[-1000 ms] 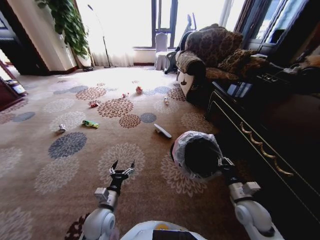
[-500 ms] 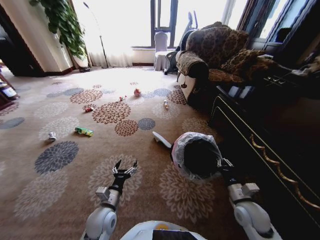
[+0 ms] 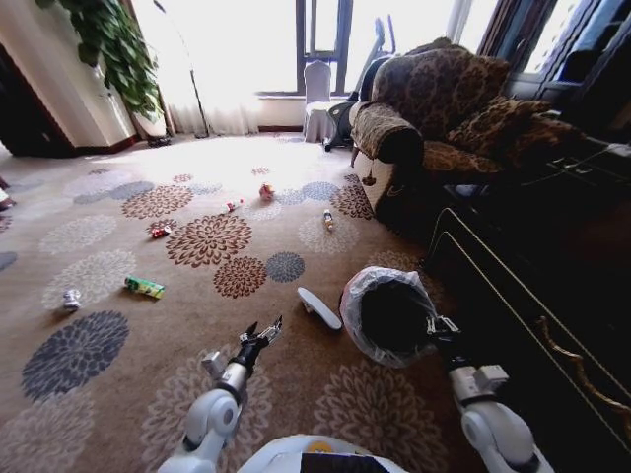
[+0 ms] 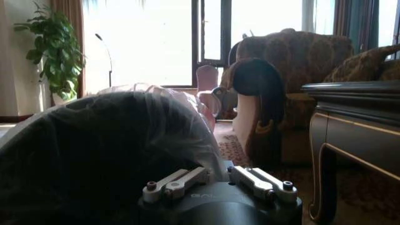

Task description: Pick up the trash from the ground and place it into the trash bin.

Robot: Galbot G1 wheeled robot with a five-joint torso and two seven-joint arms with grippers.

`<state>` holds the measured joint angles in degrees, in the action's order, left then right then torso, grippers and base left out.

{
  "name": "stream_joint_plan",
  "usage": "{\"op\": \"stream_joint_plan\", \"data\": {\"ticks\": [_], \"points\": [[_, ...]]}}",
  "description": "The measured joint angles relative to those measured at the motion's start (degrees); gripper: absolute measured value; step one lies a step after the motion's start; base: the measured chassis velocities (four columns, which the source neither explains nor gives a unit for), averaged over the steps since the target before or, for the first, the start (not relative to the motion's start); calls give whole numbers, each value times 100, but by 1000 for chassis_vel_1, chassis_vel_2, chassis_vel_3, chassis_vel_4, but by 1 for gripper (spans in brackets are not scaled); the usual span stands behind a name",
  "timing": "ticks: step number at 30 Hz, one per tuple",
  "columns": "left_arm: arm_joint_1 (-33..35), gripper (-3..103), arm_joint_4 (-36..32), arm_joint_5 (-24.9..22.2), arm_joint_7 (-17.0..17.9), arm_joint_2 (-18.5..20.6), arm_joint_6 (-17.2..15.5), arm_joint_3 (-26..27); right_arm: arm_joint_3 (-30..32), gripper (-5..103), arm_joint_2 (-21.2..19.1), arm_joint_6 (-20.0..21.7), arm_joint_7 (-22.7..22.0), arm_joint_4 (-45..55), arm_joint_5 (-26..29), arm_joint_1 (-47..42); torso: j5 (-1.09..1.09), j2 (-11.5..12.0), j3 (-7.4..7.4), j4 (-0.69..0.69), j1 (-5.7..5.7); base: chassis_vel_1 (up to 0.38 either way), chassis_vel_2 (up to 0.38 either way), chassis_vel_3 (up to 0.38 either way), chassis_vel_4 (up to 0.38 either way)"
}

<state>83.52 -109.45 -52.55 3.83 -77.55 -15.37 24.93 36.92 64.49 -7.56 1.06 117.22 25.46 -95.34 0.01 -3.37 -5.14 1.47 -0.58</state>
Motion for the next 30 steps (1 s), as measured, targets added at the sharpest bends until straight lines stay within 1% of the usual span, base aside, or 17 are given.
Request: {"op": "stream_joint_plan", "data": {"ticks": [2, 3, 4, 5, 7, 8, 11, 12, 14, 16, 17, 19, 21, 22, 24, 25, 30], "points": [[-249, 100, 265, -320, 101, 18, -127, -115, 0, 0, -26, -28, -1, 11, 48, -12, -4, 0, 2, -1, 2, 76, -61, -58, 35], [-451, 99, 487, -556, 190, 32, -250, -209, -1, 0, -58, -35, 0, 15, 79, -17, -2, -1, 2, 1, 2, 64, -57, -45, 31], [-451, 99, 487, -556, 190, 32, -250, -209, -1, 0, -58, -35, 0, 15, 79, -17, -2, -1, 2, 1, 2, 64, -57, -45, 31], [-511, 96, 551, -611, 204, 34, -277, -236, -1, 0, -70, -36, 0, 15, 90, -19, -1, -1, 2, 1, 2, 64, -33, -45, 31], [-800, 98, 940, -749, 273, 31, -322, -375, -6, 0, -110, -61, -2, 3, 143, -7, -1, 0, 0, 1, 0, 0, 0, 0, 0], [-800, 98, 940, -749, 273, 31, -322, -375, -6, 0, -110, -61, -2, 3, 143, -7, -1, 0, 0, 1, 0, 0, 0, 0, 0], [-1198, 99, 1557, -722, 318, -31, -281, -574, -40, 0, -122, -94, -1, -46, 170, 40, 1, 0, -1, 3, -1, 0, 0, 0, 0], [-1198, 99, 1557, -722, 318, -31, -281, -574, -40, 0, -122, -94, -1, -46, 170, 40, 1, 0, -1, 3, -1, 0, 0, 0, 0], [-1453, 99, 1881, -698, 321, -93, -271, -673, -54, 0, -118, -105, -1, -74, 167, 50, -2, 0, -1, 2, -1, 0, 0, 0, 0], [-1844, 99, 2309, -645, 306, -150, -255, -791, -61, 0, -115, -151, -1, -106, 169, 39, -1, 0, -1, 1, -1, 0, 0, 0, 0], [-1844, 99, 2309, -645, 306, -150, -255, -791, -61, 0, -115, -151, -1, -106, 169, 39, -1, 0, -1, 1, -1, 0, 0, 0, 0], [-2152, 99, 2646, -597, 257, -183, -210, -880, -58, 0, -126, -203, -2, -121, 192, 23, -1, 0, -1, 0, -1, 0, 0, 0, 0], [-2473, 99, 3085, -522, 206, -236, -150, -928, -90, 0, -208, -220, -3, -172, 241, 90, -1, 0, -1, -1, -1, 0, 0, 0, 0], [-2473, 99, 3085, -522, 206, -236, -150, -928, -90, 0, -208, -220, -3, -172, 241, 90, -1, 0, -1, -1, -1, 0, 0, 0, 0], [-2704, 99, 3461, -441, 172, -275, -96, -946, -159, 0, -305, -219, -3, -207, 295, 166, 0, 0, -2, 3, -2, 0, 0, 0, 0], [-2704, 99, 3461, -441, 172, -275, -96, -946, -159, 0, -305, -219, -3, -207, 295, 166, 0, 0, -2, 3, -2, 0, 0, 0, 0], [-2930, 99, 3890, -527, 190, -331, -73, -1063, -207, 0, -411, -181, -2, -246, 404, 208, -1, -1, -1, 2, -2, 0, 0, 0, 0]]}}
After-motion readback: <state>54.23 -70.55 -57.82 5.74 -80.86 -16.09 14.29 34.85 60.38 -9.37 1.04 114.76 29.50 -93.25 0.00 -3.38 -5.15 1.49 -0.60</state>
